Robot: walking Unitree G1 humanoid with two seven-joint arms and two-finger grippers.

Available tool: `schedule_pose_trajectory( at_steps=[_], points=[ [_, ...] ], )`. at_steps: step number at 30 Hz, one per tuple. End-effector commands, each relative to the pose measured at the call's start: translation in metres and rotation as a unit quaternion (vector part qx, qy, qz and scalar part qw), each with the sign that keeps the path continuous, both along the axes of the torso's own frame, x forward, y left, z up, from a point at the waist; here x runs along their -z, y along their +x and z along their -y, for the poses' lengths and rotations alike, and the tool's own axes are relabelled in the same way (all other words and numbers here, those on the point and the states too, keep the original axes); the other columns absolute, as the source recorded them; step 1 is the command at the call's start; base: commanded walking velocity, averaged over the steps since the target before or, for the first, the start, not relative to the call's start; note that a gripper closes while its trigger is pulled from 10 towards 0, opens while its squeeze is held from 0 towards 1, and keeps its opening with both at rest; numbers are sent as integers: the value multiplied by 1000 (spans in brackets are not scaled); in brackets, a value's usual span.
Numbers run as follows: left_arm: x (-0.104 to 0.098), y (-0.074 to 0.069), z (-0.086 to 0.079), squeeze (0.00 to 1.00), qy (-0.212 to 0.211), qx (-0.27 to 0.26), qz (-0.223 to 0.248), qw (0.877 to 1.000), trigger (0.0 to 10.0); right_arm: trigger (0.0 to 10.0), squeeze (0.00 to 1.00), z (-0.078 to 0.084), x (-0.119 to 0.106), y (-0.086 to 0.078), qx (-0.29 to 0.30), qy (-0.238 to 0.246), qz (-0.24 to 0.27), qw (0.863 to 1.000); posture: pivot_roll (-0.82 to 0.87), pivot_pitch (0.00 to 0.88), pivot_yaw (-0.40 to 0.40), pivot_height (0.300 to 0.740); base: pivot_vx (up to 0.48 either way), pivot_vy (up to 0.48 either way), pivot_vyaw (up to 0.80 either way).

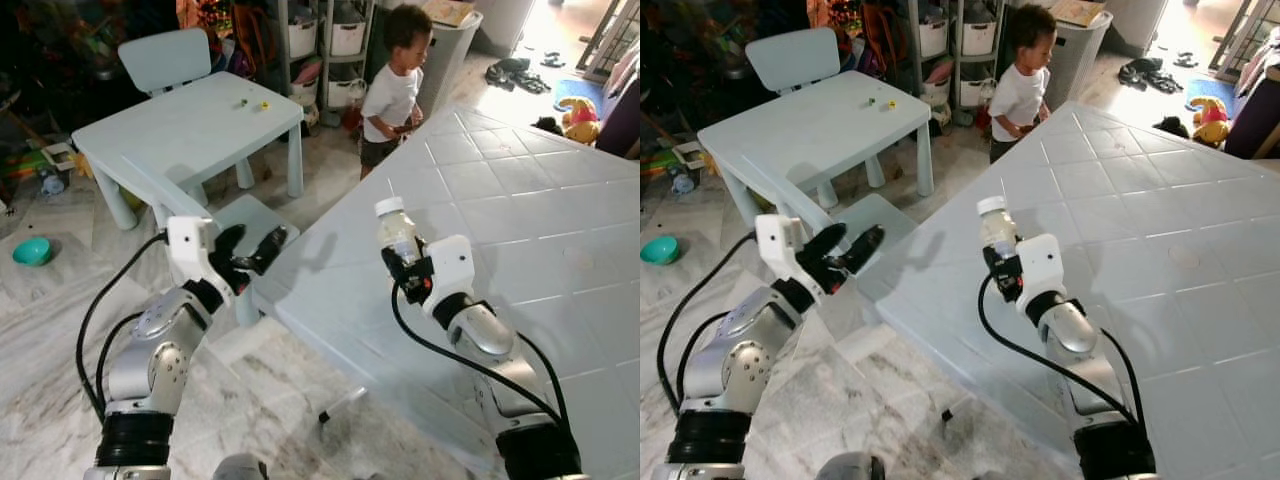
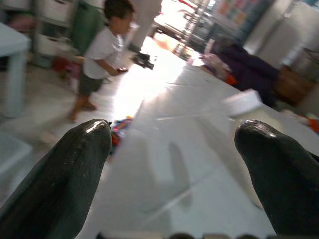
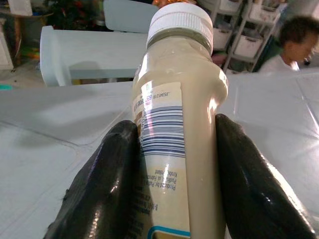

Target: Restocking fridge

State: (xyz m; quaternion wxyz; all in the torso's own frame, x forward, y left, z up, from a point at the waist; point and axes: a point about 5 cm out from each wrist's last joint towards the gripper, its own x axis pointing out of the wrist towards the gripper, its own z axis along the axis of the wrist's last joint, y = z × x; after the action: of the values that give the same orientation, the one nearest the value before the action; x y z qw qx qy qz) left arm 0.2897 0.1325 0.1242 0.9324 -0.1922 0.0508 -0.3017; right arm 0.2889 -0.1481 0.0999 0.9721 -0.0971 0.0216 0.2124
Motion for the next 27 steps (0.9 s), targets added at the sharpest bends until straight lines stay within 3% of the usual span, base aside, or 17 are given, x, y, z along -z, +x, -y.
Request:
schedule_pose_trajectory(
  at_steps=[1,6,9,13,17,27],
  points=[
    [-5,-5,10,0,1,44,4,999,10000,10000,0,-5,2,0,-38,-31,10,999,47,0,-18,740,0,0,0],
    [-14,-7,23,0,-7,80,8,997,10000,10000,0,-20,-1,-1,-109,-52,33,992,49,0,-23,740,0,0,0],
    [-15,-7,26,0,-10,83,7,997,10000,10000,0,-24,-2,-3,-126,-51,35,990,50,0,-24,740,0,0,0],
    [-21,-2,35,0,-35,84,4,996,10000,10000,0,-38,-3,-7,-193,-53,36,979,46,0,-27,740,0,0,0],
    [-22,-2,42,0,-38,92,-2,995,10000,10000,0,-43,-5,-2,-212,-64,54,974,48,0,-29,740,0,0,0],
    [-10,1,39,0,-18,68,-13,997,10000,10000,0,-50,-15,2,-225,-76,91,967,46,0,-29,740,0,0,0]
  ],
)
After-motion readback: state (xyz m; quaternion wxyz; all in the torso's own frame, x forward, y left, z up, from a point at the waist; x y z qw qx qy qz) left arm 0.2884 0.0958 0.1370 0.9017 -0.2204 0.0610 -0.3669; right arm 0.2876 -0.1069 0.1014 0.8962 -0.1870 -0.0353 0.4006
